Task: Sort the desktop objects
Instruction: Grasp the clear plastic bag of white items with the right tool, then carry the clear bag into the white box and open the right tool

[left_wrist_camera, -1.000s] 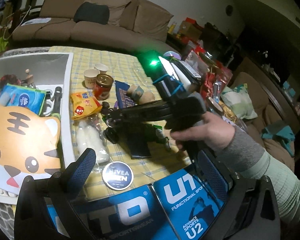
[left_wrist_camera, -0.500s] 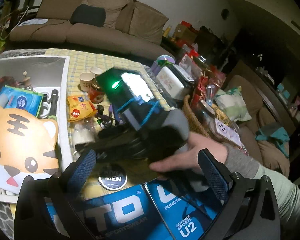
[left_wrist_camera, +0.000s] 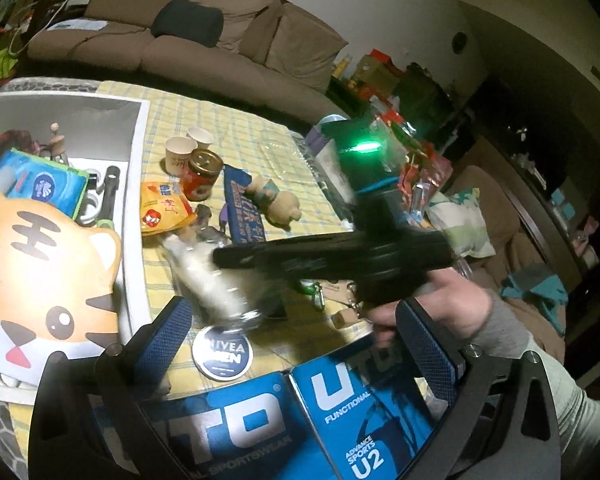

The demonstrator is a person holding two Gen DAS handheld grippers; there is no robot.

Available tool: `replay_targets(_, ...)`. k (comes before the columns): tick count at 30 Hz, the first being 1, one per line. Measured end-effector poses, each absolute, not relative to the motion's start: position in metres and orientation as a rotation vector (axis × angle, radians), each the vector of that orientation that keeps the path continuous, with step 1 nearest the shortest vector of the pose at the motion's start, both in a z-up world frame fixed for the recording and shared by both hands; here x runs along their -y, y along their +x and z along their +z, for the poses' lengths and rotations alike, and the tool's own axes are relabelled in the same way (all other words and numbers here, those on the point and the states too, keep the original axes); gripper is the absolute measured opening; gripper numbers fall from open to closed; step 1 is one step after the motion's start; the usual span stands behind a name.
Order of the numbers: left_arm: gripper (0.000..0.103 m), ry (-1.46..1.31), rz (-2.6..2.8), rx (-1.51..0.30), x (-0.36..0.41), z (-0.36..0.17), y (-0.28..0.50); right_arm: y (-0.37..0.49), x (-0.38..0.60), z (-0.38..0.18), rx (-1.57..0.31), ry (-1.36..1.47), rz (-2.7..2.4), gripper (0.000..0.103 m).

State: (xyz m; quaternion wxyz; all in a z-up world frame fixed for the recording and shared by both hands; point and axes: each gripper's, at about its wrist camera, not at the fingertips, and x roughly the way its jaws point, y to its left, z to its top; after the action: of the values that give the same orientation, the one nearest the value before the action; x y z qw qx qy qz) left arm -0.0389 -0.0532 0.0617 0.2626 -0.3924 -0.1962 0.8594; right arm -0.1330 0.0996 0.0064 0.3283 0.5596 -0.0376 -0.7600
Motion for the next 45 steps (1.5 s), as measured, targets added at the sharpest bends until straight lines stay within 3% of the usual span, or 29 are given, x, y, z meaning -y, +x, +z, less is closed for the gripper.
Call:
replay_targets(6,0.103,-1.082,2.195,0.687,0.045,0.048,-0.045,-0.125,-0.158,0.045,0.314,1.378,-2.025,0.014)
replay_targets(15,0.103,-1.019,2.017,1.01,0.027,0.059,-0.039,-0.077,-0.219,0.088,0.49,1.243,-2.103,0.014)
replay_targets(23,0.101,-0.962,1.8,1.388,0.029,0.051,-0.038,-0.012,-0.219,0.13,0.528,1.081,-2.068,0.014)
replay_targets(27,0.067,-0.933,1.763,1.363,0.025,0.059,-0.03,0.012,-0.195,0.135,0.525,1.053,-2.018,0.013)
replay_targets(39,0.064,-0.979,1.961,1.233,0.133,0.097,-0.037,-0.01,-0.068,0.152,0.414,1.01,-1.971,0.013)
replay_targets(45,0.063,-1.195,2.061,1.119,0.223,0.095,-0.076,-0.054,0.022,0.126,0.41,1.017,-1.908,0.013)
